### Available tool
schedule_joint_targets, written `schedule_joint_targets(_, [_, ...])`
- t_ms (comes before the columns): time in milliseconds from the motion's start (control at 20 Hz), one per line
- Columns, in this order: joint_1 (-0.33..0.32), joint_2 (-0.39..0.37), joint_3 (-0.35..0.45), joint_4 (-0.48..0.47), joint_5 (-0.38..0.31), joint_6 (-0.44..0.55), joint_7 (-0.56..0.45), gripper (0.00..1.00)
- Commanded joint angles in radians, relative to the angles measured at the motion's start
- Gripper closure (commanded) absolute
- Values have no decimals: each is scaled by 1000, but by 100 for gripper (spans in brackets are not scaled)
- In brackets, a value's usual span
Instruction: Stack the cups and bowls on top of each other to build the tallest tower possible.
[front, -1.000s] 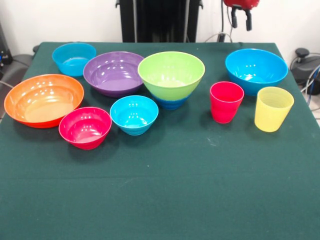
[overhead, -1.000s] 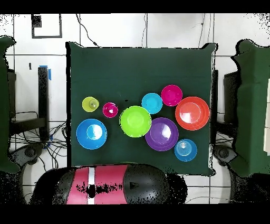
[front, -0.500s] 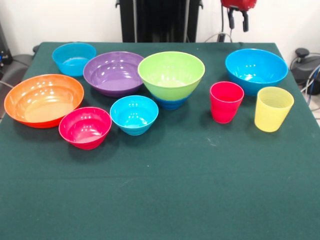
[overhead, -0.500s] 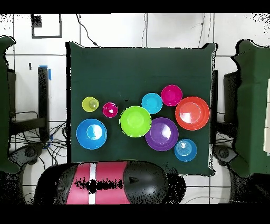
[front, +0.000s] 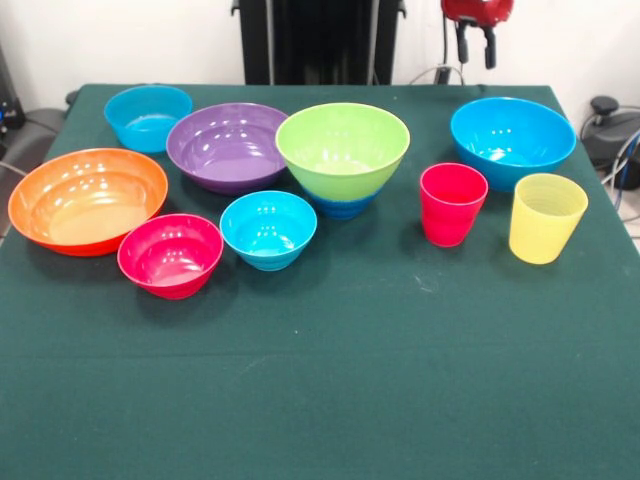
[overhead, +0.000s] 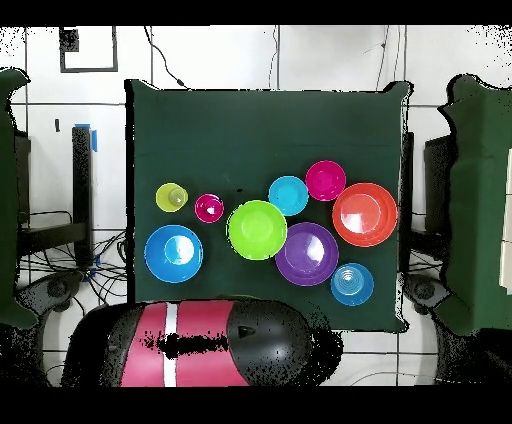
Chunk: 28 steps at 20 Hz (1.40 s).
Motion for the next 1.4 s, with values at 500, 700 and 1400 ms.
schedule_joint_targets(500, [76, 88, 56, -210, 135, -87, 225, 0])
schedule_joint_targets(700, [83, 118, 64, -229, 138, -107, 233, 0])
schedule_joint_targets(1400, [60, 126, 71, -224, 139, -136, 239, 0])
